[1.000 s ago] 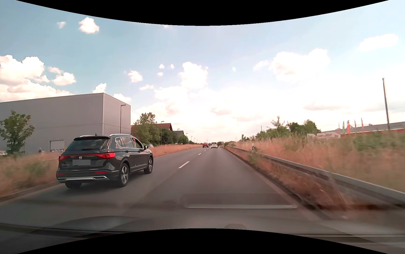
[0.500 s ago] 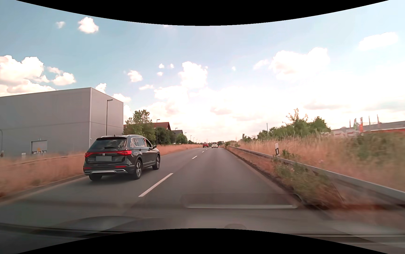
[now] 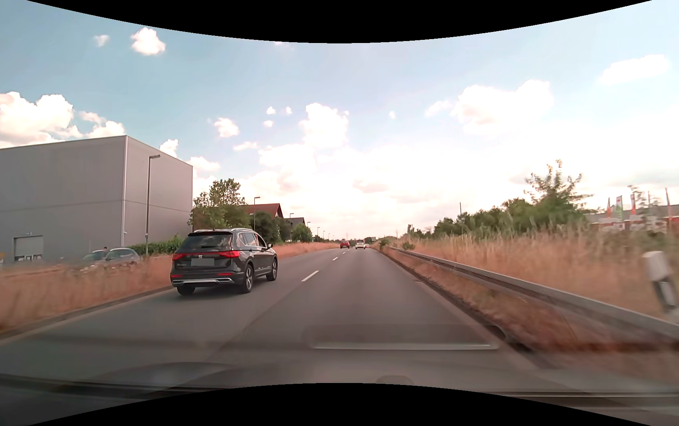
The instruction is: Follow the waypoints while adhering to traffic rules and regulations
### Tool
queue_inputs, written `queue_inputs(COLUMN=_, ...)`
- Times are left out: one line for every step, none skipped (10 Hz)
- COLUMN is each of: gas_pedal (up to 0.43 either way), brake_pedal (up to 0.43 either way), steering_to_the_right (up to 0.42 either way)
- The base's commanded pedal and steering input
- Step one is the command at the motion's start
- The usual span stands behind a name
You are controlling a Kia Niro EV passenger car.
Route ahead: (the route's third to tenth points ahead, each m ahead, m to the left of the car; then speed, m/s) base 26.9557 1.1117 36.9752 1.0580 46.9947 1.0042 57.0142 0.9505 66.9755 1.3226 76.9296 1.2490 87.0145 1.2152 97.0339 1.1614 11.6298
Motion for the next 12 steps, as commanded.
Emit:
queue_inputs(gas_pedal=0.087, brake_pedal=0.0, steering_to_the_right=-0.005)
queue_inputs(gas_pedal=0.087, brake_pedal=0.0, steering_to_the_right=-0.005)
queue_inputs(gas_pedal=0.087, brake_pedal=0.0, steering_to_the_right=-0.005)
queue_inputs(gas_pedal=0.087, brake_pedal=0.0, steering_to_the_right=-0.005)
queue_inputs(gas_pedal=0.087, brake_pedal=0.0, steering_to_the_right=-0.005)
queue_inputs(gas_pedal=0.087, brake_pedal=0.0, steering_to_the_right=-0.005)
queue_inputs(gas_pedal=0.087, brake_pedal=0.0, steering_to_the_right=-0.005)
queue_inputs(gas_pedal=0.087, brake_pedal=0.0, steering_to_the_right=-0.005)
queue_inputs(gas_pedal=0.087, brake_pedal=0.0, steering_to_the_right=-0.005)
queue_inputs(gas_pedal=0.087, brake_pedal=0.0, steering_to_the_right=-0.005)
queue_inputs(gas_pedal=0.087, brake_pedal=0.0, steering_to_the_right=-0.005)
queue_inputs(gas_pedal=0.087, brake_pedal=0.0, steering_to_the_right=-0.005)
